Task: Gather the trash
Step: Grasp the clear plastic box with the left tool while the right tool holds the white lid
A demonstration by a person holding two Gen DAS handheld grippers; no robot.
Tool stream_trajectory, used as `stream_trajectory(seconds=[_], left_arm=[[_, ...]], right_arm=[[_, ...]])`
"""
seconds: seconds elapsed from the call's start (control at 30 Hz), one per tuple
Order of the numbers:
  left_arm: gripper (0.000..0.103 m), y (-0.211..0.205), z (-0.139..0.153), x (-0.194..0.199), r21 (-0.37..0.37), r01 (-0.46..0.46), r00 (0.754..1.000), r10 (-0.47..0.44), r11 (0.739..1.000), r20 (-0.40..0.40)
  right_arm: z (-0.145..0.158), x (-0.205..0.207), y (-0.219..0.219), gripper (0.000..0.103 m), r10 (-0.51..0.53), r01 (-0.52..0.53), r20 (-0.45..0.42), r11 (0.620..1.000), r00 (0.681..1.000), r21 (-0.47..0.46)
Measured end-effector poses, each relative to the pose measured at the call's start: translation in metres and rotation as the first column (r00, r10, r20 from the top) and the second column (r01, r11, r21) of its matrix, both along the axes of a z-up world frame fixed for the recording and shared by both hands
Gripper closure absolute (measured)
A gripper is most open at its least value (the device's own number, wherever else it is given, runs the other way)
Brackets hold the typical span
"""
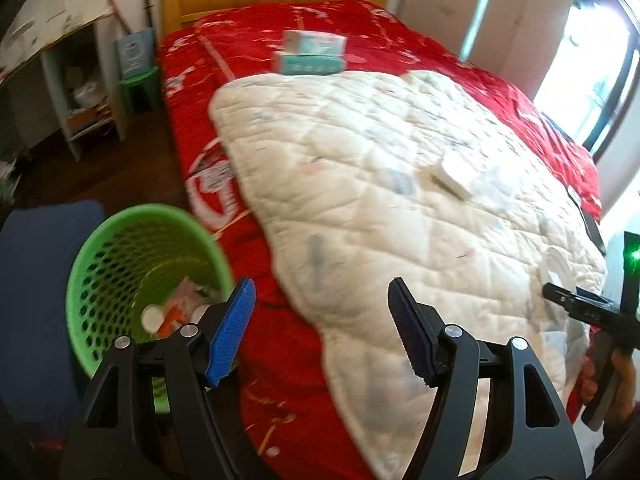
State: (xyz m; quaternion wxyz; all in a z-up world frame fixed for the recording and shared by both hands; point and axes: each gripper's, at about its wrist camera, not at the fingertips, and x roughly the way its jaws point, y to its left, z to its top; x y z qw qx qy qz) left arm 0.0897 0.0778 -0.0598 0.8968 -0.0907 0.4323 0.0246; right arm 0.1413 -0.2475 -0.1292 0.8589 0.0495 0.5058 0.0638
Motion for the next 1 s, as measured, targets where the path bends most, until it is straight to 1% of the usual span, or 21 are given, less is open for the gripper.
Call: stream_trajectory(seconds=[0.1,0.13,0.23,0.3,0.4,0.43,0.5,0.63,0.77,0.87,0.93,1.0], left_arm=[[0.035,-0.024,0.004,0.02,0.001,0.067,0.998,-0.067,0.998,0.007],[0.035,-0.036,0.006,0.03,0.005,0.097,0.995,-0.097,0.995,0.011],[0.035,-0.061,0.009,0.049,0.021,0.156,0.987,-0.157,0.988,0.021],[0.035,-0.081,0.011,0.066,0.017,0.21,0.977,-0.21,0.978,0.027],[0.035,-0.108,0.013,0.085,0.031,0.272,0.961,-0.273,0.962,0.036],[0.035,-0.12,0.014,0.095,0.037,0.302,0.952,-0.304,0.953,0.043],[0.035,-0.133,0.015,0.105,0.037,0.332,0.941,-0.334,0.942,0.047],[0.035,-0.16,0.016,0.138,0.043,0.382,0.922,-0.384,0.923,0.052],[0.035,-0.179,0.014,0.159,0.077,0.415,0.907,-0.419,0.906,0.049],[0.035,-0.192,0.009,0.178,0.053,0.456,0.889,-0.458,0.888,0.027],[0.035,-0.198,0.006,0.188,0.063,0.468,0.882,-0.47,0.881,0.02],[0.035,-0.204,0.003,0.195,0.068,0.493,0.869,-0.495,0.867,0.016]], right_arm=[[0.002,-0.001,-0.002,0.009,-0.011,0.011,0.011,1.0,1.0,-0.014],[0.003,-0.001,-0.003,0.013,-0.012,0.012,0.014,1.0,1.0,-0.015],[0.006,-0.002,-0.007,0.014,-0.013,0.013,0.02,1.0,1.0,-0.001],[0.007,-0.002,-0.01,0.014,-0.019,0.019,0.018,1.0,1.0,0.006],[0.008,-0.005,-0.016,0.014,-0.025,0.024,0.022,0.999,0.999,0.029],[0.009,-0.006,-0.018,0.014,-0.024,0.024,0.022,0.999,0.999,0.034],[0.01,-0.008,-0.021,0.014,-0.02,0.02,0.021,0.999,1.0,0.04],[0.009,-0.012,-0.026,0.014,-0.012,0.01,0.019,0.998,1.0,0.054],[0.007,-0.014,-0.029,0.014,-0.007,0.006,0.014,0.998,1.0,0.064],[0.007,-0.016,-0.03,0.014,-0.005,0.003,0.015,0.997,1.0,0.073],[0.008,-0.015,-0.031,0.014,-0.002,0.001,0.015,0.997,1.0,0.081],[0.008,-0.016,-0.032,0.014,-0.003,0.002,0.016,0.996,1.0,0.089]])
